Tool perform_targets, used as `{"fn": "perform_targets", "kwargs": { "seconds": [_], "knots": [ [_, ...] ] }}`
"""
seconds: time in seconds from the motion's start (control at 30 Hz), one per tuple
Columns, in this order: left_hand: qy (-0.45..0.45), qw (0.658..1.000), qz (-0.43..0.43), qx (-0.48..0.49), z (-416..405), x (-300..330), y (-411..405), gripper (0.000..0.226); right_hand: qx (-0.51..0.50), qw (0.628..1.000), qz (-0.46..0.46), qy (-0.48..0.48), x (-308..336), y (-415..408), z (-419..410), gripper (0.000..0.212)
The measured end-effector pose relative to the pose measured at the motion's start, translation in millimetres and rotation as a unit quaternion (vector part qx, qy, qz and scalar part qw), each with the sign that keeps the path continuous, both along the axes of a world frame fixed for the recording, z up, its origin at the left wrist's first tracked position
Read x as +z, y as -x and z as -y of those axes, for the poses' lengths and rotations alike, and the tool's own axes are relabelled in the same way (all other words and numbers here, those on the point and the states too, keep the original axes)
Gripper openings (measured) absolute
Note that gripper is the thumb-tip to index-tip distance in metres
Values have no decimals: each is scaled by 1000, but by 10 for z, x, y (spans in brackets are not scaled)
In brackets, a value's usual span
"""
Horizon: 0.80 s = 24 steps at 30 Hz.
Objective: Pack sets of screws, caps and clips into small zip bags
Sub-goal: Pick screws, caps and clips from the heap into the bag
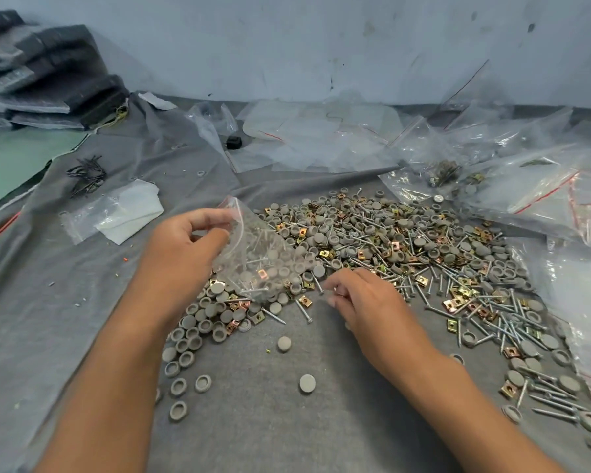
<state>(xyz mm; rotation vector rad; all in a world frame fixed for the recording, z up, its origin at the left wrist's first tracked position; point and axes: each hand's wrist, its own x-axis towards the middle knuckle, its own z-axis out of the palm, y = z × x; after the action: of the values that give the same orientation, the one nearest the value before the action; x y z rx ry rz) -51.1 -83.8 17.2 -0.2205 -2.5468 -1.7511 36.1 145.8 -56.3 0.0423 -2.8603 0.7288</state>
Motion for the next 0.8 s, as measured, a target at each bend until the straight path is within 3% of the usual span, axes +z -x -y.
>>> {"fn": "perform_targets", "kwargs": {
  "seconds": [0.1, 0.23, 0.43, 0.53, 0.63, 0.8],
  "knots": [
    [-16, 1000, -12, -2, 12, 20, -17, 28, 25, 1000, -5, 16, 23, 22, 88, 14],
    [-10, 999, -20, -30, -33, 19, -63, 28, 30, 998, -10, -47, -24, 56, 203, 27],
    [-15, 997, -38, -66, -55, 19, -69, 30, 30, 995, -27, -92, -97, 29, 209, 19],
    [-8, 993, -63, -97, -93, -2, -101, 29, 1, 998, -58, 19, -15, 25, 200, 19],
    [73, 977, -142, -138, -200, -39, -178, 37, -13, 974, -165, 153, 312, 10, 201, 12],
    [174, 942, -201, -203, -391, -102, -251, 39, 37, 952, -274, 131, 692, -104, 229, 9]
  ]
}}
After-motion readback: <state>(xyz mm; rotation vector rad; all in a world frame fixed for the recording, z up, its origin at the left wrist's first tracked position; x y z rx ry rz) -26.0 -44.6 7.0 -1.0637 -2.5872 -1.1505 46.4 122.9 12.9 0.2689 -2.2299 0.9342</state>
